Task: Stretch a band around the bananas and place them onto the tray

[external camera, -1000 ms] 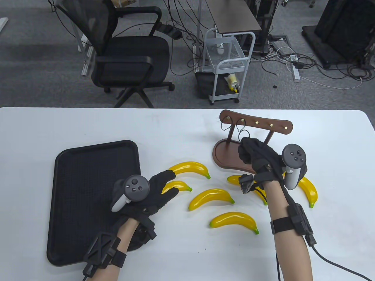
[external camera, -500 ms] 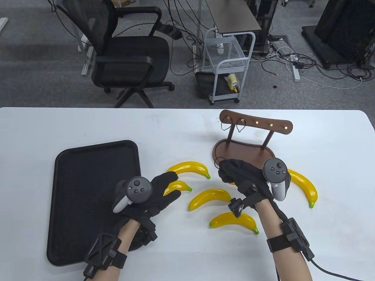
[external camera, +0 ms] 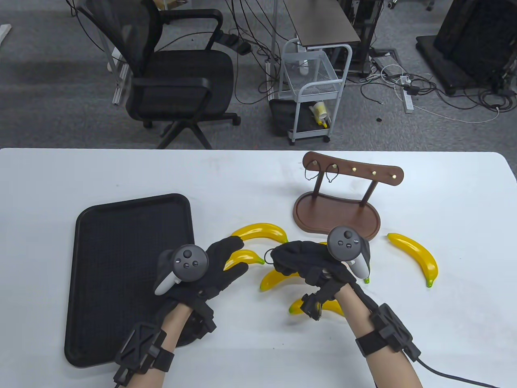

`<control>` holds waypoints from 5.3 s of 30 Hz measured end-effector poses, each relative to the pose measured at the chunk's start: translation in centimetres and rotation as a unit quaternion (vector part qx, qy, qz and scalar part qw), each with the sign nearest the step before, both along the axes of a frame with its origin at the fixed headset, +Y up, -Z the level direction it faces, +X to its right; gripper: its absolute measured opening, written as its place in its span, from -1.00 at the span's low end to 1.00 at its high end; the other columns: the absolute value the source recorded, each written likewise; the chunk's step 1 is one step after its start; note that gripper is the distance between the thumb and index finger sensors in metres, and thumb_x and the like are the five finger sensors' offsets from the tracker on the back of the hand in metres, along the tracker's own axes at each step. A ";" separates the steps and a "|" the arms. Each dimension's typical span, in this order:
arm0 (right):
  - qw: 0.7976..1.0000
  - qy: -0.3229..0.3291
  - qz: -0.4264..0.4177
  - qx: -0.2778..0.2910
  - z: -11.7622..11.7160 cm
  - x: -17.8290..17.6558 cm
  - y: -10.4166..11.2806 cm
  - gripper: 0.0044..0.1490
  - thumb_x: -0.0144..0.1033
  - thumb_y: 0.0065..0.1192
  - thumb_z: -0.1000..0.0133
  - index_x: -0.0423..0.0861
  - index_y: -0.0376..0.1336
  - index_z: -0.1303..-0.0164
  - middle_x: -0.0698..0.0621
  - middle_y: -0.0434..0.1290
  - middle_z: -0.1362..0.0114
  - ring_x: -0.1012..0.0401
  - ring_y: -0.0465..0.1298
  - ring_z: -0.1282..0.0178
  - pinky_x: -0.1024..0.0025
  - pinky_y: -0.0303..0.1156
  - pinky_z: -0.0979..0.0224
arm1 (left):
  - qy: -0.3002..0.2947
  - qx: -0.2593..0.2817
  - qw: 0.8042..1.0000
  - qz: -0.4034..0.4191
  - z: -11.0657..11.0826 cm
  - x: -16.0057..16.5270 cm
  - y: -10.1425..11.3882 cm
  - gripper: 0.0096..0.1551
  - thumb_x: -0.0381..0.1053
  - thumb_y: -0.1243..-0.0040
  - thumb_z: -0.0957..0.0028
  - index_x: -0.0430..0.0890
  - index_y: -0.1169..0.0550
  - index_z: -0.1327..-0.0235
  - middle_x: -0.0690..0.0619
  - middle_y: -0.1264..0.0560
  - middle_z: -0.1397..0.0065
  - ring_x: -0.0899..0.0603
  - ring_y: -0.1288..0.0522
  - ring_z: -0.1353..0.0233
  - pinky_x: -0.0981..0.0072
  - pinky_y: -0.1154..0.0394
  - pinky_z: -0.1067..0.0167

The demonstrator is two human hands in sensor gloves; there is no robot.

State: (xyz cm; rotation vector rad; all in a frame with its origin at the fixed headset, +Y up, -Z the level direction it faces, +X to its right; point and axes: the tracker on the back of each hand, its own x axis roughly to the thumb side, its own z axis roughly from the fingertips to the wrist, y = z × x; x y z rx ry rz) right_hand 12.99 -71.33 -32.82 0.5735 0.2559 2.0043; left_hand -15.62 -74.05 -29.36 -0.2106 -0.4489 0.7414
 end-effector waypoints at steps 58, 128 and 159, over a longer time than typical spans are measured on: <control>0.988 0.121 0.021 -0.099 1.0 -4.0 -3.5 -0.57 -0.12 0.24 -0.25 -0.17 0.50 -0.05 -0.06 0.69 0.04 0.08 0.69 0.15 0.04 0.57 0.05 | -0.033 0.035 0.997 -0.054 1.2 2.8 0.2 0.06 0.54 0.10 0.04 0.06 -0.10 -0.71 0.03 -0.12 -0.83 -0.25 -0.17 -0.79 -0.12 -0.07 -0.70; 0.993 0.020 -0.073 -0.087 0.5 -2.5 -3.4 -0.54 -0.19 0.16 -0.21 -0.08 0.38 -0.26 -0.07 0.58 -0.21 0.02 0.61 -0.11 -0.01 0.51 -0.16 | -0.109 -0.092 0.965 0.218 0.3 1.1 1.0 -0.26 0.34 0.07 -0.10 0.09 -0.35 -0.54 0.11 -0.41 -0.64 -0.13 -0.46 -0.59 -0.05 -0.30 -0.59; 0.994 0.003 0.096 0.053 1.1 0.4 -0.2 -0.32 -0.05 0.16 -0.24 -0.15 0.23 -0.51 -0.18 0.42 -0.48 -0.15 0.48 -0.37 -0.16 0.41 -0.30 | -0.011 0.025 0.998 0.062 0.4 -1.5 2.7 -0.21 0.35 0.01 -0.09 0.07 -0.28 -0.58 0.09 -0.36 -0.68 -0.14 -0.38 -0.68 -0.03 -0.23 -0.65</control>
